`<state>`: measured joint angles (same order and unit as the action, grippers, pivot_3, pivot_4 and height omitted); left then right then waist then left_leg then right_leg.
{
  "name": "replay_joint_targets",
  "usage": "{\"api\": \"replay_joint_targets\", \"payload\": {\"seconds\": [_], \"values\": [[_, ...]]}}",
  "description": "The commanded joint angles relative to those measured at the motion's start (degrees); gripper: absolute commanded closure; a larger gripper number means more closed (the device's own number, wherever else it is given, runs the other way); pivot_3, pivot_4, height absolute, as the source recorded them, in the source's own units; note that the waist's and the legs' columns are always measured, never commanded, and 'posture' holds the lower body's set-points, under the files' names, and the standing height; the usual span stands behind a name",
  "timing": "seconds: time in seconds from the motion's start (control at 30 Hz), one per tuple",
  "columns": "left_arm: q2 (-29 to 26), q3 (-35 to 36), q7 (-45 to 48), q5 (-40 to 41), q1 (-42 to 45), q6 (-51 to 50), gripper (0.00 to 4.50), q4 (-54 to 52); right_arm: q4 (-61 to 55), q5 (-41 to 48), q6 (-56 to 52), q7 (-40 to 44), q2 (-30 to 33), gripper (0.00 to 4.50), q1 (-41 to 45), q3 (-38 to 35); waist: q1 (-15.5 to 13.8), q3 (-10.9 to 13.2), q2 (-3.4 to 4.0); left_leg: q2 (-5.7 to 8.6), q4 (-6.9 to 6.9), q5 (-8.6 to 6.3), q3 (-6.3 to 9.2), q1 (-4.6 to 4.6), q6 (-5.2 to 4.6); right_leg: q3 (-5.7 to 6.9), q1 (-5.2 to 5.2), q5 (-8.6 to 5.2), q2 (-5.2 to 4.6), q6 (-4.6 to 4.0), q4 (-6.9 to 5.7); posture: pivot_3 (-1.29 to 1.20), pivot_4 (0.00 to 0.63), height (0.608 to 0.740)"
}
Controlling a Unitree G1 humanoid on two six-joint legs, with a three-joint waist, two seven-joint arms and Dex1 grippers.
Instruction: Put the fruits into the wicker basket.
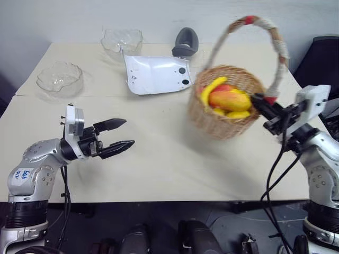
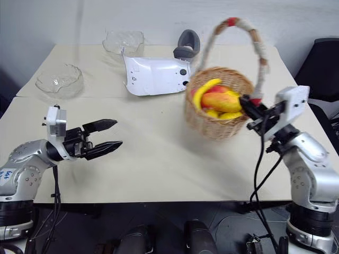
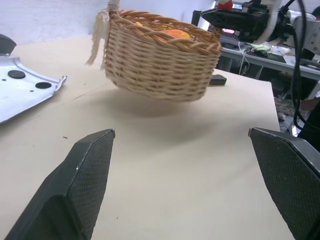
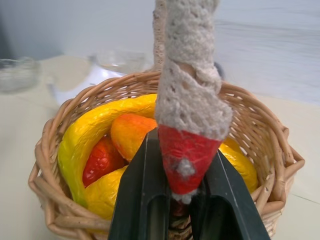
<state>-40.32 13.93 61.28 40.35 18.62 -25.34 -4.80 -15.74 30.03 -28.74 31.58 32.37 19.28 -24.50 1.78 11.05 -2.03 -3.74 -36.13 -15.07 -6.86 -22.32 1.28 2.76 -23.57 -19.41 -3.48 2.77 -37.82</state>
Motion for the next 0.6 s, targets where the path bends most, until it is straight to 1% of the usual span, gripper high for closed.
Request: {"api": "replay_joint_targets", "payload": {"seconds": [0.03,0.07,0.1,0.17,0.2,0.23,0.33,0.4,0.53,0.6], "values": [[0.35,-0.31,1.15,-1.0,1.9,2.26,0.0,1.14,3.33,-2.79,4.48,-0.62,1.02,4.37,0.38,-0.17,0.05,0.0,0.0,-0.01,0.0,0.01,-0.01,0.01,0.01,0.0,0.0,0.0,0.02,0.0,0.0,0.0,0.15,0.74],[0.56,-0.38,1.15,-0.92,2.49,2.23,0.0,1.59,5.42,-4.04,7.05,-0.46,0.75,4.37,0.69,0.09,0.09,0.0,0.0,-0.01,0.0,0.01,-0.01,0.0,0.01,0.0,-0.01,0.0,0.02,0.0,0.0,0.0,0.15,0.74],[0.63,-0.35,1.37,-0.28,2.91,1.56,0.0,1.61,6.85,-3.32,6.4,0.73,0.73,4.37,0.46,0.49,0.05,0.0,0.0,-0.01,0.0,0.02,-0.03,0.0,0.03,-0.01,-0.01,0.0,0.02,0.0,-0.01,0.0,0.15,0.74],[0.63,-0.33,1.6,0.47,3.18,0.49,0.0,0.98,9.03,-3.59,7.91,1.94,0.75,3.63,0.09,1.02,0.04,0.0,0.0,-0.01,-0.02,0.05,-0.03,-0.01,0.07,-0.01,-0.01,0.0,0.02,0.0,-0.01,0.0,0.15,0.74],[0.61,-0.36,1.7,0.56,3.2,0.26,0.0,0.67,9.79,-4.09,8.98,1.69,0.68,3.41,0.11,0.97,0.02,0.0,0.01,-0.01,-0.01,0.05,-0.04,-0.01,0.07,-0.01,-0.01,0.0,0.02,0.0,-0.01,0.0,0.15,0.74],[0.46,-0.36,1.88,0.49,3.07,0.22,0.0,0.34,10.04,-3.92,9.63,1.99,0.78,3.08,-0.09,0.59,0.01,0.0,0.01,-0.01,-0.02,0.05,-0.04,-0.01,0.08,-0.02,-0.01,0.0,0.01,0.01,-0.01,0.0,0.15,0.74],[0.11,0.26,2.23,-0.2,2.48,1.28,0.0,0.09,8.08,-2.07,9.62,3.63,2.12,2.05,-2.4,-1.14,-0.09,0.0,0.01,-0.01,-0.04,0.05,-0.04,-0.01,0.08,-0.01,0.0,0.01,0.01,0.02,-0.01,0.0,0.15,0.74],[-0.37,0.54,2.93,-0.76,1.63,2.11,0.0,0.04,5.46,-0.77,9.01,4.87,3.55,1.38,-4.95,-2.68,-0.17,0.0,0.01,-0.01,-0.02,0.05,-0.03,-0.01,0.08,-0.01,0.02,0.01,0.01,0.02,0.0,0.0,0.15,0.74],[-2.16,1.42,4.43,-1.56,-1.91,3.13,0.0,-0.52,-0.55,3.3,5.26,9.49,8.61,0.02,-14.47,-8.91,-0.24,0.02,0.05,0.0,-0.03,0.04,-0.03,0.0,0.05,-0.01,0.06,0.01,-0.02,0.03,0.05,0.0,0.15,0.74],[-2.9,2.08,4.84,-4.18,-4.28,6.8,0.0,0.56,-2.06,4.28,7.64,13.98,10.26,0.02,-19.77,-12.57,-0.3,0.02,0.05,0.01,-0.02,-0.01,-0.01,0.03,-0.02,0.0,0.11,0.01,-0.02,0.03,0.08,0.0,0.15,0.74]]}}
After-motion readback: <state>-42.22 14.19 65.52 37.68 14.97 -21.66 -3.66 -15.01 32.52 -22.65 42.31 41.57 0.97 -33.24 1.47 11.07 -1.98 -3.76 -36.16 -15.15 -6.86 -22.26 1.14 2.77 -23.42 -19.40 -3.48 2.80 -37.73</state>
